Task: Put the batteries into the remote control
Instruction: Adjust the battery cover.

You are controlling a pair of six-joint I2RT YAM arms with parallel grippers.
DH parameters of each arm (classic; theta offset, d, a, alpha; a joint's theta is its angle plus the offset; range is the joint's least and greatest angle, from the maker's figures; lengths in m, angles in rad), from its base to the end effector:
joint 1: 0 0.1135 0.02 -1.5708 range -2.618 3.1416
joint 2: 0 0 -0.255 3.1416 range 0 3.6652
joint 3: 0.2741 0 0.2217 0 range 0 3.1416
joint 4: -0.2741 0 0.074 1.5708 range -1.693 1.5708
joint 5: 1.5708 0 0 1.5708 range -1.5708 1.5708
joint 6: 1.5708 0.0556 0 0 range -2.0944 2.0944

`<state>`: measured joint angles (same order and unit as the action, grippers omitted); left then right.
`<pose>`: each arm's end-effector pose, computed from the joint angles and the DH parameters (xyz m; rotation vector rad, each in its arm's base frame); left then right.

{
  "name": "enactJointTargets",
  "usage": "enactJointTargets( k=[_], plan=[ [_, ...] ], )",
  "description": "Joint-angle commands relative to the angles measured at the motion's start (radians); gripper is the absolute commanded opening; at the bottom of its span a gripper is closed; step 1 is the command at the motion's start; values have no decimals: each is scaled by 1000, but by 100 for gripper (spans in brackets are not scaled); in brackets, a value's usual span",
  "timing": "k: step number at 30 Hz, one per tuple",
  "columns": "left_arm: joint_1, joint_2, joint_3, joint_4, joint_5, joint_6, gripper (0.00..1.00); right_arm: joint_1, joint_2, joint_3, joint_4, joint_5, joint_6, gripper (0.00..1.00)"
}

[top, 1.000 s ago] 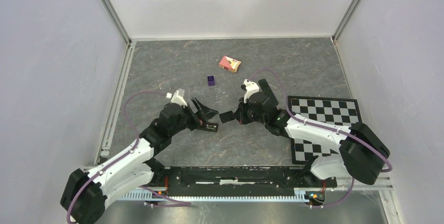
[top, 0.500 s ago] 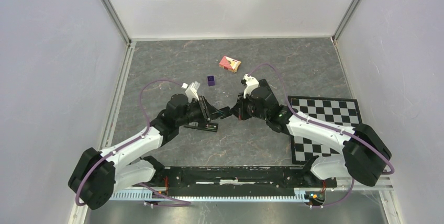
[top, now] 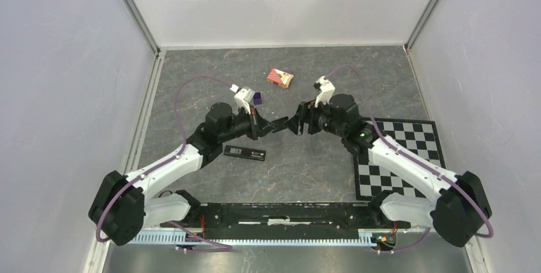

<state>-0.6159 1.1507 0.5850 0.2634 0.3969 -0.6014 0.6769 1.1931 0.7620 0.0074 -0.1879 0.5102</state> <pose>0.1900 -0.1608 0.2453 0.3121 2.0088 -1.1777 0.1979 0.1723 0.2630 -0.3039 2.0939 0.9280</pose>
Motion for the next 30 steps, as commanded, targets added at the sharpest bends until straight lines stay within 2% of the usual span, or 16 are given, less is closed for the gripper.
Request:
enactJointTargets(
  k=[1,4,8,11,14,17,20,24,30],
  plan=[
    [-3,42,96,117,-51,334,2,-69,-65,54,-6,-91,134,81],
    [-4,75,107,201,-32,572,2,-117,-83,31,55,-136,335,79],
    [-4,77,58,427,-12,870,2,-156,-130,-63,289,-188,635,80],
    [-4,102,70,468,61,1074,2,-156,-126,-70,350,-174,758,82],
    [-5,117,74,521,110,1179,2,-155,-96,-44,309,-157,821,82],
    [-7,123,76,536,123,1278,2,-155,-99,-67,391,-98,905,79],
    [-8,118,82,532,144,1359,2,-155,-87,-49,378,-46,952,76],
    [-10,106,98,481,183,1432,3,-157,-44,-20,369,-36,992,59],
    [-19,110,82,523,195,1457,5,-157,21,-3,391,-60,1032,45]
  ],
)
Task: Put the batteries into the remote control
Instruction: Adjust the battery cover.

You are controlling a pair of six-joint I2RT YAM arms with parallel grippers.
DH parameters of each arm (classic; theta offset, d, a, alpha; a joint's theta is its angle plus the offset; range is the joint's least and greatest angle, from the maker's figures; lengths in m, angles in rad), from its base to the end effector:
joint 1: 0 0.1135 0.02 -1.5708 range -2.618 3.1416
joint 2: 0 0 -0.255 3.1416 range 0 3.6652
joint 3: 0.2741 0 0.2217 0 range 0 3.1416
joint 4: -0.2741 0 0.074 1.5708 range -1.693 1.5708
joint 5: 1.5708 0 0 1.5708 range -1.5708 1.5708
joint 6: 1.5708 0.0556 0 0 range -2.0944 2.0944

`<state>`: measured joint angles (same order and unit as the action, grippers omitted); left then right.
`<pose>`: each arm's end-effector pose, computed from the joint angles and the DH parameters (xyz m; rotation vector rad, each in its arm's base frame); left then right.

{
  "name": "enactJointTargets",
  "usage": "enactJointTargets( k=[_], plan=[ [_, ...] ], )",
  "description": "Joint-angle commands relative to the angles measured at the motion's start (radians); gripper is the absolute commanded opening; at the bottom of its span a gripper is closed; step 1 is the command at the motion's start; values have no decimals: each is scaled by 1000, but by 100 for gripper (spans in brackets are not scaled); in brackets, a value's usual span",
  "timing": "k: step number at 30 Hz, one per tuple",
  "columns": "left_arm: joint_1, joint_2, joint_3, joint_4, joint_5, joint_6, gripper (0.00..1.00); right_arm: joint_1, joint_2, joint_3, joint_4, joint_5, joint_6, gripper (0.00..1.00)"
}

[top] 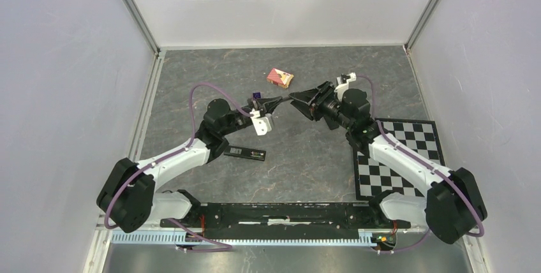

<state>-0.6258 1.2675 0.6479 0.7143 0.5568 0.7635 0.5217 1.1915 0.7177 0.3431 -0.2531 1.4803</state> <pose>0.2041 -0.1838 0.2932 1.2595 0.8102 -0.2993 0.2268 0.1464 0.2897 0.7267 1.8838 1.6198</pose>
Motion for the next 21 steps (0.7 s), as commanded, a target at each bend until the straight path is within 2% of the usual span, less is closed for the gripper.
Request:
enactJointTargets(
  k=[1,2,4,8,11,12,13,16,17,21],
  plan=[
    [-9,-7,17,70,36,98,6,-2,27,39,71,-1,70,40],
    [-9,-7,16,63,36,105,7,-2,31,36,77,-4,78,37],
    [-9,-8,11,56,46,107,12,-3,32,17,111,-4,99,22],
    [-11,-12,-9,99,40,19,37,-2,8,-34,179,22,124,2],
    [-12,-26,-16,95,-16,-117,68,-3,-11,-60,207,43,126,0],
    [-12,-34,-16,84,-34,-187,86,-3,-13,-66,226,48,124,0],
    [-12,-44,-11,44,-40,-239,99,-5,-13,-76,249,52,122,0],
    [-12,-66,17,-54,-64,-517,100,-11,-10,-92,312,64,88,0],
    [-12,-68,19,-56,-105,-689,100,-13,-8,-97,330,65,76,0],
    [-11,-90,21,-142,-181,-1185,100,-25,-18,-139,468,62,6,0]
  ],
)
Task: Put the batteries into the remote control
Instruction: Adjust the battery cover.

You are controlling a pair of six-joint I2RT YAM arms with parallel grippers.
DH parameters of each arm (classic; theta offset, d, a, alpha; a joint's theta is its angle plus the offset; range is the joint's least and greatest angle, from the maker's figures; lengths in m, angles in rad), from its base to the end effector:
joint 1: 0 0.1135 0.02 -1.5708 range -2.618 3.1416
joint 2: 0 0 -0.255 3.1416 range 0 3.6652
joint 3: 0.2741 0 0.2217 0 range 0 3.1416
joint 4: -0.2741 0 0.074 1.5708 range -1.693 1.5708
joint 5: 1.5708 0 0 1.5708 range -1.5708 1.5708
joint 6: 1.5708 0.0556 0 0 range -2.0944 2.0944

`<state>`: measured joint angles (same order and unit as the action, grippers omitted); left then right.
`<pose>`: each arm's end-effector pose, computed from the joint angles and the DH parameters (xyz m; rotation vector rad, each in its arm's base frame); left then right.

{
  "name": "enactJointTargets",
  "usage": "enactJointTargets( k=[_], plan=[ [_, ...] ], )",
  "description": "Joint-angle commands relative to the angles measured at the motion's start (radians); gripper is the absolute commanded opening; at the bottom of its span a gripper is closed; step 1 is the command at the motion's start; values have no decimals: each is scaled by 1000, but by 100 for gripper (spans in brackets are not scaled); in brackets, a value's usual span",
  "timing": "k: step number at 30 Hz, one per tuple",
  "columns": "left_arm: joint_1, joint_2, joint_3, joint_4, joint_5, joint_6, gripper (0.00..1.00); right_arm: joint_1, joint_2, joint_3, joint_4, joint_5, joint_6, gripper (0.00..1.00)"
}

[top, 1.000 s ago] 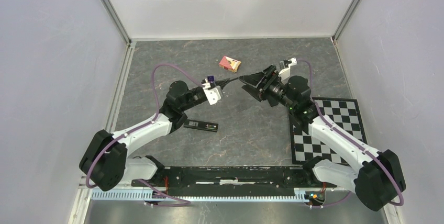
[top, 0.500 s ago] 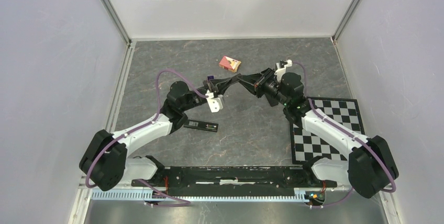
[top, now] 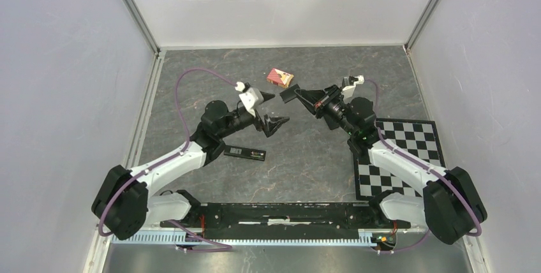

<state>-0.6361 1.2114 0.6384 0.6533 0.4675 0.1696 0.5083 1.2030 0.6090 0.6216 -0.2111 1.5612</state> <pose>0.1986 -0.1778 0.2968 0.9399 1.2226 -0.7200 0.2276 0.1402 0.2853 0.7512 1.6913 1.7255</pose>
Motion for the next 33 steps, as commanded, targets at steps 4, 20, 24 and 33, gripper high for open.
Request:
enactJointTargets(
  k=[4,20,24,33],
  plan=[
    [4,-28,19,-25,26,-963,100,-14,-52,-74,286,10,-171,0],
    [10,134,8,353,-46,-1486,60,-14,-96,-186,421,-142,-163,0],
    [10,124,10,350,-51,-1477,46,-14,-86,-183,385,-169,-168,0],
    [20,96,16,301,64,-1456,2,-16,-84,-181,317,-195,-246,21]
  ],
)
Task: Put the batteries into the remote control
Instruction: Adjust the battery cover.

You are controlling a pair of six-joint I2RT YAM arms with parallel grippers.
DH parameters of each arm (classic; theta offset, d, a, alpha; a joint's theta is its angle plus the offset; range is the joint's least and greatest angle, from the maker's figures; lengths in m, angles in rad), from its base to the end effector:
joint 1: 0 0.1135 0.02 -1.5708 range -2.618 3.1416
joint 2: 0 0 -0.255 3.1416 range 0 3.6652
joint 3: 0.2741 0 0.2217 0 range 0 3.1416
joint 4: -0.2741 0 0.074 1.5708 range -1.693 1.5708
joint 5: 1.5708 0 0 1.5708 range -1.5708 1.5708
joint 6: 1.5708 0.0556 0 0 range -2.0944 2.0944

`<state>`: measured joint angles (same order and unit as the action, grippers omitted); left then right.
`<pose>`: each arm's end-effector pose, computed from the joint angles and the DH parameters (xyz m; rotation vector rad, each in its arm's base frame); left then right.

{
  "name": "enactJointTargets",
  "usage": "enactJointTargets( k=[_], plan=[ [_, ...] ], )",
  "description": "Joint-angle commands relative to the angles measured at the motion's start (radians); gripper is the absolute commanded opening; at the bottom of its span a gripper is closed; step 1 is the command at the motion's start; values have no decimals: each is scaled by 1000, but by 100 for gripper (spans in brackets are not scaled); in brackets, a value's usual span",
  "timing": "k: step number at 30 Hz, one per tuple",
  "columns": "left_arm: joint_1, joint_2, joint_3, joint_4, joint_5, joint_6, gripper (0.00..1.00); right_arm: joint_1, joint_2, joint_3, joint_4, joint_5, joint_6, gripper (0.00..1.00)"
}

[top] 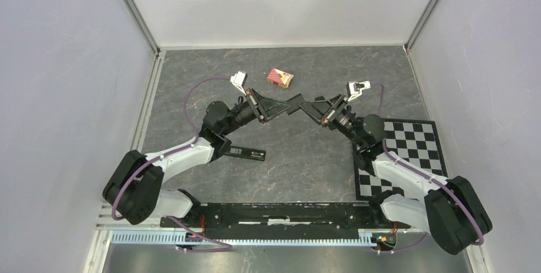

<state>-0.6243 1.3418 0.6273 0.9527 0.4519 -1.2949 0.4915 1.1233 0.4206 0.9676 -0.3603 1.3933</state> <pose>0.2156 -0.1852 0.2966 -0.0836 1.6423 -1.8523 0.1961 0.1272 0.2842 0.3394 1.5384 1.7850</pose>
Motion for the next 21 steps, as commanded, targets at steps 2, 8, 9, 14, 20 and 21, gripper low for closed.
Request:
enactJointTargets(
  k=[2,8,9,14,20,21],
  plan=[
    [38,-57,54,-143,152,82,2,-16,-17,19,-86,-95,-205,67],
    [147,-85,130,-521,389,293,2,-48,-100,156,-509,-183,-917,88],
    [158,-80,150,-598,424,314,2,-47,-113,168,-534,-201,-1028,88],
    [197,-52,189,-756,586,352,2,14,-183,139,-534,-261,-1448,88],
    [213,-46,238,-943,669,451,2,194,-200,120,-624,-270,-1875,87],
    [214,-44,242,-989,680,477,2,213,-199,115,-621,-275,-1921,87]
  ],
)
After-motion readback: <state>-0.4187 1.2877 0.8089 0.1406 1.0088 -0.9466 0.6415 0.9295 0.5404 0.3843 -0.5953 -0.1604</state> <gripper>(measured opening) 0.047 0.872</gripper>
